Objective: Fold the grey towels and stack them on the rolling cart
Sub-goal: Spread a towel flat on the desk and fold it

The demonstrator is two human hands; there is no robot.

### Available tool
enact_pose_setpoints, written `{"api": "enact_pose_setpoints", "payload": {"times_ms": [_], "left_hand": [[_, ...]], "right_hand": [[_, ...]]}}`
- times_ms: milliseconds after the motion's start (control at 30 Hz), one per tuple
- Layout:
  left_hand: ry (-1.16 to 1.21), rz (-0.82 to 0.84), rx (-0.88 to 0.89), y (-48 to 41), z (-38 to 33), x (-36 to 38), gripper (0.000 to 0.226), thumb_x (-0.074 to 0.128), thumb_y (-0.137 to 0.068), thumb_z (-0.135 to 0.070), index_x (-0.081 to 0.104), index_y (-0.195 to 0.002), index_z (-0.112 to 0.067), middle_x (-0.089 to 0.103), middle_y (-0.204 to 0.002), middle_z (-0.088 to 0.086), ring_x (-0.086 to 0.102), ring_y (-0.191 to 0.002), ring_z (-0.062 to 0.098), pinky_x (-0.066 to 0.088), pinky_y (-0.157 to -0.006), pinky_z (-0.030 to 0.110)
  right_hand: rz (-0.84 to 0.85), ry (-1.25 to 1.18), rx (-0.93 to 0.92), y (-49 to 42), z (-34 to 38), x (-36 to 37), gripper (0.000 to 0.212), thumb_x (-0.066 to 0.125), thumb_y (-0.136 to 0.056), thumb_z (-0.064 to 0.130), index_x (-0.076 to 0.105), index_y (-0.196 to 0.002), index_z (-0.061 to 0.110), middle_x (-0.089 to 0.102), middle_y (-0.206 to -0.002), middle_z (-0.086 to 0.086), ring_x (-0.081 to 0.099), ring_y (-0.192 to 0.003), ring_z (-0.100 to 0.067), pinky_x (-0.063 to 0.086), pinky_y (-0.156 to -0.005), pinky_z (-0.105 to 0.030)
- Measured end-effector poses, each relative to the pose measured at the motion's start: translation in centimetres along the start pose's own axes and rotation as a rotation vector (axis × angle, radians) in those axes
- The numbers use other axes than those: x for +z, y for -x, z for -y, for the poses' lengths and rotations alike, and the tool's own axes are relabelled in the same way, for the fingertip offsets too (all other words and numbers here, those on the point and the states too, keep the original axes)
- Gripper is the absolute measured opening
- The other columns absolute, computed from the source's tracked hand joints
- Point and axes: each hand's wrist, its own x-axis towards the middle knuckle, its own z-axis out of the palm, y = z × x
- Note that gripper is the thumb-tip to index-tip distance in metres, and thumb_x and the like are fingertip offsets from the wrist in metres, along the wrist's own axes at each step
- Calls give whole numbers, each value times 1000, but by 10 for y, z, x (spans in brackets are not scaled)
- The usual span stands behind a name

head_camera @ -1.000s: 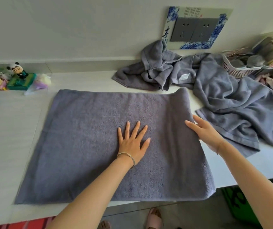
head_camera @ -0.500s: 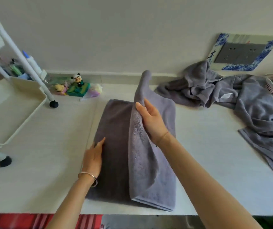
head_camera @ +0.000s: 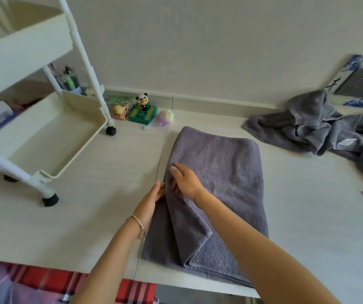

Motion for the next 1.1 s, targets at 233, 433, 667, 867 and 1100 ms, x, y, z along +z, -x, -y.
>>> {"api": "enact_pose_setpoints", "payload": {"times_ms": [233,433,667,867,1100], "left_hand": [[-162,-89,-60,10,8,-8,23,45,-97,-32,55,-84,-16,64,-78,3,55,-58,14,46,-52,19],[-10,52,-218,42,26,-14,16,47,-97,-26,55,-102,-13,66,-86,4,66,-58,11,55,-56,19],[-114,-15,-247,57,25,-25,59,44,-81,-71,64,-94,-17,64,-92,5,59,-86,16,50,-78,36],[-227,50,-188,70,32,-18,23,65,-86,-29,68,-99,-10,72,-96,8,68,-88,20,55,-83,32],[178,73,-269,83,20,-7,19,57,-92,-19,56,-106,-7,66,-92,8,66,-71,19,57,-49,27]], "right_hand": [[-74,194,-57,62,-34,-28,23,63,-84,46,61,-93,24,61,-72,4,55,-65,-11,50,-72,-32],[-2,496,-154,106,-43,-10,30,67,-84,35,58,-99,11,54,-83,3,48,-76,-16,35,-66,-27],[227,320,-213,128,-56,31,24,58,-92,25,67,-112,15,68,-96,3,58,-82,-9,46,-83,-25],[-220,500,-492,154,-91,-3,48,61,-75,57,58,-108,23,56,-107,11,53,-99,-8,41,-88,-23],[-465,810,-637,171,-131,-2,42,69,-70,24,54,-109,20,55,-109,3,53,-96,-19,36,-83,-26]]}}
